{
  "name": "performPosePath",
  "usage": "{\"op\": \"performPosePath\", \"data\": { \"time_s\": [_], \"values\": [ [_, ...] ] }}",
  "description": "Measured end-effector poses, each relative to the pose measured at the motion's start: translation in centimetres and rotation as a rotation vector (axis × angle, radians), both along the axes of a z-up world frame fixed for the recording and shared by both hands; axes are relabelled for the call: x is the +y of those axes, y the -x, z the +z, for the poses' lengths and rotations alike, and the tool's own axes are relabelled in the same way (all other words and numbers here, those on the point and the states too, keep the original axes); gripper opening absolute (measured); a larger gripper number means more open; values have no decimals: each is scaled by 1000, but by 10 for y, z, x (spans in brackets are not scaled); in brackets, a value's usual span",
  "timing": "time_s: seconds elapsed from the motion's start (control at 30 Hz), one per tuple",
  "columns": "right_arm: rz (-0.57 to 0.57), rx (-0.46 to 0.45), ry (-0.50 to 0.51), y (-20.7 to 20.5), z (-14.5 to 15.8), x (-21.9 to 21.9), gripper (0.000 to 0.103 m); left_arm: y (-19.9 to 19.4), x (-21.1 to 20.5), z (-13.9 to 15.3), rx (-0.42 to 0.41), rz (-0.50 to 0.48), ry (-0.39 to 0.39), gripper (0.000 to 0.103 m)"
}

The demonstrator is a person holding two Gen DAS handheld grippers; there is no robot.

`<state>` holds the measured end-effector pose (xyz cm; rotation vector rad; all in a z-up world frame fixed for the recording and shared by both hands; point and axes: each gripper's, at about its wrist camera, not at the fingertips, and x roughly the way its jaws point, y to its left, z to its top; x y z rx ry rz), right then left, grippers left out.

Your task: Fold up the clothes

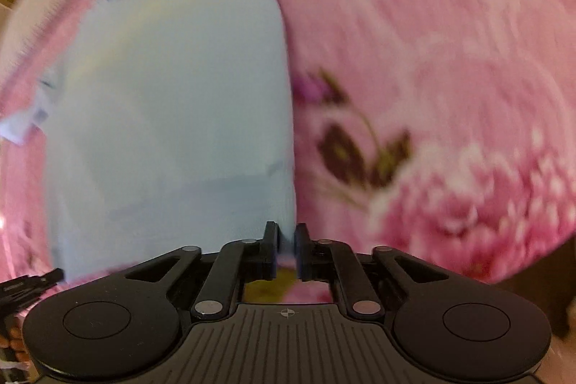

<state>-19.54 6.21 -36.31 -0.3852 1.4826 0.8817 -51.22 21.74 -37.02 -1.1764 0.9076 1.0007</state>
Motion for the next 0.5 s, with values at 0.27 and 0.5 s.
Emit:
{"op": "performPosePath", "data": {
  "time_s": [0.27,0.5],
  "values": [
    [-33,-135,-16,-50,17,11,42,3,25,33,46,-3,-119,21],
    [28,-298,-136,-105,48,99,43,-37,115,47,48,-183,-275,33]
  ]
}}
